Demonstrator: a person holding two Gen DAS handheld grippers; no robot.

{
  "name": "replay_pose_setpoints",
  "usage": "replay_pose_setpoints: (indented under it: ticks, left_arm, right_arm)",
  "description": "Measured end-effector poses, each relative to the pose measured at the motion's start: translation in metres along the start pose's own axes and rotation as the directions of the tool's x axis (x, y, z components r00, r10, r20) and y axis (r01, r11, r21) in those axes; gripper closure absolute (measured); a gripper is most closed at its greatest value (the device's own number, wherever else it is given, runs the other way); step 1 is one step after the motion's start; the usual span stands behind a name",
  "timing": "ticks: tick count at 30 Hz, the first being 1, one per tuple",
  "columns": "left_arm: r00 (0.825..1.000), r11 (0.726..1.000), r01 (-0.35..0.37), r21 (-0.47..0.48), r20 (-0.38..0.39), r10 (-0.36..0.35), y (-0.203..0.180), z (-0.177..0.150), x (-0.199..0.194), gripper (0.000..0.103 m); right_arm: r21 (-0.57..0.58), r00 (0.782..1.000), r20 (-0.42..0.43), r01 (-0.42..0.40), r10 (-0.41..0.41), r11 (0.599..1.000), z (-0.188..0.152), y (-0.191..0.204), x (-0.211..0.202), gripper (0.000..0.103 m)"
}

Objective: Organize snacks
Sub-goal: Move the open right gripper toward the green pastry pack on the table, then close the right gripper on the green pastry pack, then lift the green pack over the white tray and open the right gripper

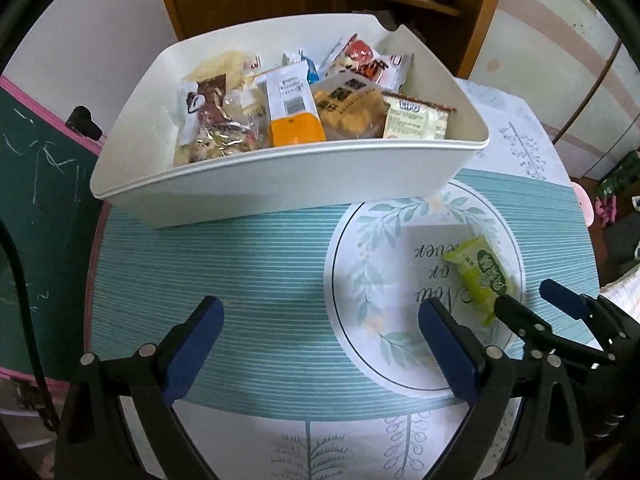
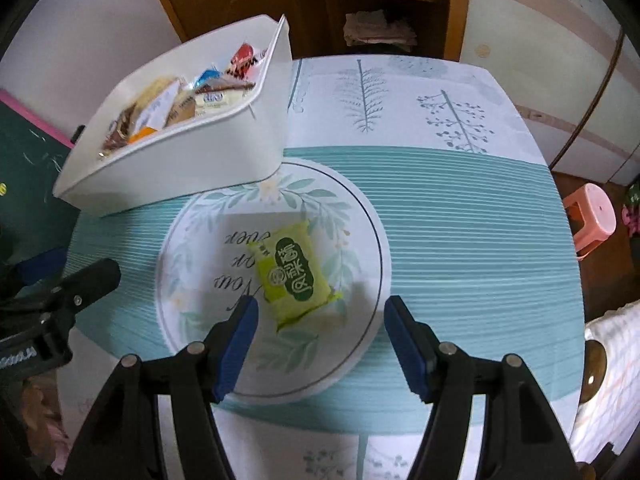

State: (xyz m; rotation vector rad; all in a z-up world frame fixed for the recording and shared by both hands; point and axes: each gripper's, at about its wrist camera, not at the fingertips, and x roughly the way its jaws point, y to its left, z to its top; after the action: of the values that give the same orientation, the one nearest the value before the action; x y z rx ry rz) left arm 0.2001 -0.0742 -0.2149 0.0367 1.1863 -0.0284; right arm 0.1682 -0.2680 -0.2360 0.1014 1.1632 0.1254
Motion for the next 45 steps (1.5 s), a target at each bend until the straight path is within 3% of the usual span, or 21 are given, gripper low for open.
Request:
replay_pose_setpoints:
  ticks: [12, 15, 20, 24, 33, 45]
  left_arm:
    - [0.999, 0.999, -0.013, -0.030, -0.029, 0.012, 0.011, 0.006, 0.017, 0.006]
    - [0.999, 0.999, -0.014, -0.033, -0.038, 0.012, 0.012, 0.005, 0.019, 0.006]
    - [0.999, 0.999, -0.017, -0.036, -0.045, 0.016, 0.013, 0.004, 0.022, 0.006]
    - [0.999, 0.999, -0.018, -0.035, -0.048, 0.016, 0.011, 0.005, 0.022, 0.006]
    - [0.999, 1.000, -0.004, -0.025, -0.053, 0.003, 0.013, 0.002, 0.009, 0.006]
    - [0.999, 0.998, -0.026, -0.056, -0.031, 0.024, 0.038, 0.004, -0.045, 0.006]
  right_arm:
    - [-0.076, 0.998, -0.035, 0.051, -0.054, 0.996, 0.006, 0.016, 0.037, 0.038]
    - [-0.114, 0.997, -0.019, 0.074, -0.076, 0.991, 0.005, 0.022, 0.038, 0.044]
    - [-0.138, 0.996, 0.005, 0.093, -0.093, 0.986, 0.006, 0.029, 0.037, 0.066]
    - [-0.129, 0.995, 0.000, 0.097, -0.098, 0.987, 0.007, 0.030, 0.037, 0.066]
    - [-0.092, 0.998, -0.052, 0.014, -0.018, 0.996, 0.000, 0.037, 0.026, 0.066]
    - [-0.149, 0.998, -0.009, -0.065, 0.064, 0.987, -0.002, 0.075, -0.026, 0.066]
